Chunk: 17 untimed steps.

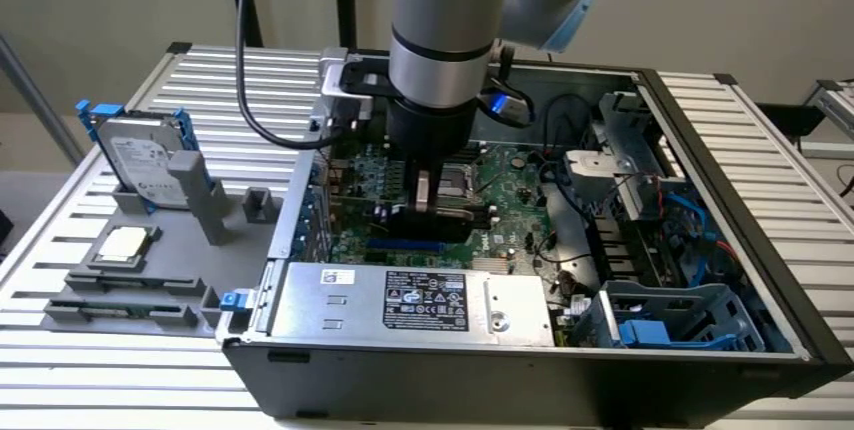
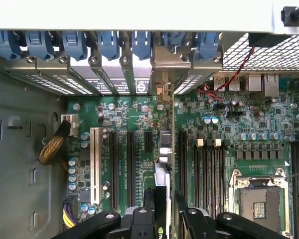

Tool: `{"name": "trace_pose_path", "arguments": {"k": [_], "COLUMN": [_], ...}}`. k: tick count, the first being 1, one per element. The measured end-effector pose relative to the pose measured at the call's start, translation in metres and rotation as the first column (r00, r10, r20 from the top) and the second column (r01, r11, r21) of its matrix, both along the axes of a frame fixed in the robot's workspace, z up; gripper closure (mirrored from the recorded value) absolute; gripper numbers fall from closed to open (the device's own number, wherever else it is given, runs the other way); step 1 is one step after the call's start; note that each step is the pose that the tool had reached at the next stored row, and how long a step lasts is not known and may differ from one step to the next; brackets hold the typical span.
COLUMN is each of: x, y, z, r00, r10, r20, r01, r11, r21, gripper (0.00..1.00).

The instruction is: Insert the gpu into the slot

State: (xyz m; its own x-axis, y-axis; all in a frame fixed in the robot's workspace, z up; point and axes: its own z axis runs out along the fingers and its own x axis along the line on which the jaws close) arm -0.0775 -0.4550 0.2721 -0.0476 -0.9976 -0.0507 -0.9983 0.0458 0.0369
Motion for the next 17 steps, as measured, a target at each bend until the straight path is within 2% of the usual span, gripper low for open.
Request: {"name": "trace_pose_path", "arguments": {"k": [5, 17], "x": [0.0000, 0.0001], "y": [0.0000, 0.0031], "z": [-0.0029, -0.0054], "r00": [1.0000, 0.9999], "r10": [0.001, 0.007], "r20": [-0.0085, -0.0088], "r01": [-0.001, -0.007], "r11": [1.0000, 1.0000], "r21": [0.0000, 0.0000], "gripper": [0.74, 0.74]}}
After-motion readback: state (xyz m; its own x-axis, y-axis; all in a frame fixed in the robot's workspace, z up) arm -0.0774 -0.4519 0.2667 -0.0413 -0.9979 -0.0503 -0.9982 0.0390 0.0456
